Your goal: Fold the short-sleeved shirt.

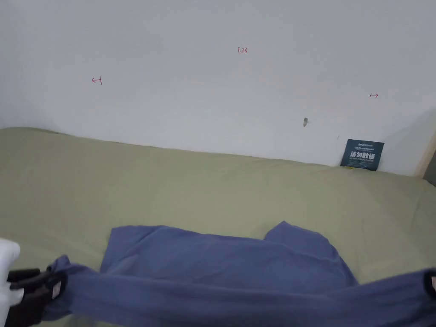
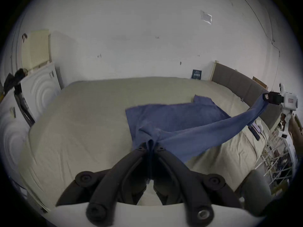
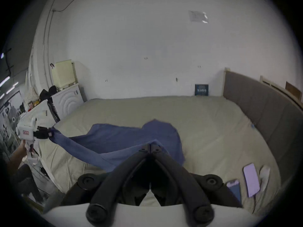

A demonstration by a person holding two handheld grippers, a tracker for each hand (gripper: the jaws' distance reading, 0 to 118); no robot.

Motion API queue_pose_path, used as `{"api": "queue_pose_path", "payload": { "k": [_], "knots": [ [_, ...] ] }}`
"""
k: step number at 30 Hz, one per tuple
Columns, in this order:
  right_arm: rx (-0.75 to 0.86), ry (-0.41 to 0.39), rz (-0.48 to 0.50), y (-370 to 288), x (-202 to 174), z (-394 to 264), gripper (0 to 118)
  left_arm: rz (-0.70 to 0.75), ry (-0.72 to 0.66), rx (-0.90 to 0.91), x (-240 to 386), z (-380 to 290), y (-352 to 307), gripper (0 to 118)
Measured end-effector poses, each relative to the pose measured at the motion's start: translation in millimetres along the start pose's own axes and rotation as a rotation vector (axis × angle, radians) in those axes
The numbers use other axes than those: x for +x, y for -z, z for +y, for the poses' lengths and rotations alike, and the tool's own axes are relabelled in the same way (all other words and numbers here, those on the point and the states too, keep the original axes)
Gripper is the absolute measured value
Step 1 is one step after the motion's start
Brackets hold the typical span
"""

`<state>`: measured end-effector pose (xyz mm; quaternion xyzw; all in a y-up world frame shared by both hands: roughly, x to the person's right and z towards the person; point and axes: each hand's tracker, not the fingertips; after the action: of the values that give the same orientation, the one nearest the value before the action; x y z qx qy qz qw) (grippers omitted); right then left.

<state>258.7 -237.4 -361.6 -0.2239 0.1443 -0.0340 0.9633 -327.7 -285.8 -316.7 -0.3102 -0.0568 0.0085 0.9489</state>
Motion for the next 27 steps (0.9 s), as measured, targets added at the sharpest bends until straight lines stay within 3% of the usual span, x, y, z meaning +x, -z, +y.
{"api": "queue_pose_path", "payload": {
  "k": [8, 17, 19, 20, 21, 22, 23, 25, 27],
  "knots": [
    [-0.072, 0.108, -0.037, -36, -3, -83, 0, -0.017, -0.024, -0.095, 7, -70, -6, 4],
    [-0.208, 0.132, -0.099, -37, 13, -162, 0, -0.018, -0.08, -0.182, 2, -128, 5, 12],
    [-0.224, 0.134, -0.12, -37, 15, -173, 7, -0.014, -0.11, -0.205, -2, -141, 7, 15],
    [-0.254, 0.13, -0.139, -36, 17, -176, 24, -0.004, -0.127, -0.215, -9, -150, 10, 21],
    [-0.277, 0.153, -0.146, -37, 19, -179, 56, 0.0, -0.143, -0.216, -12, -156, 10, 43],
    [-0.284, 0.179, -0.144, -39, 23, -181, 62, -0.003, -0.199, -0.218, -17, -163, 9, 64],
    [-0.273, 0.219, -0.142, -44, 26, -181, 62, -0.018, -0.258, -0.209, -22, -169, 6, 76],
    [-0.241, 0.26, -0.138, -58, 27, -178, 62, -0.011, -0.368, -0.139, -27, -173, -7, 78],
    [-0.2, 0.234, -0.158, -68, 19, -166, 62, -0.004, -0.385, -0.103, -22, -162, -23, 85]
  ]
}}
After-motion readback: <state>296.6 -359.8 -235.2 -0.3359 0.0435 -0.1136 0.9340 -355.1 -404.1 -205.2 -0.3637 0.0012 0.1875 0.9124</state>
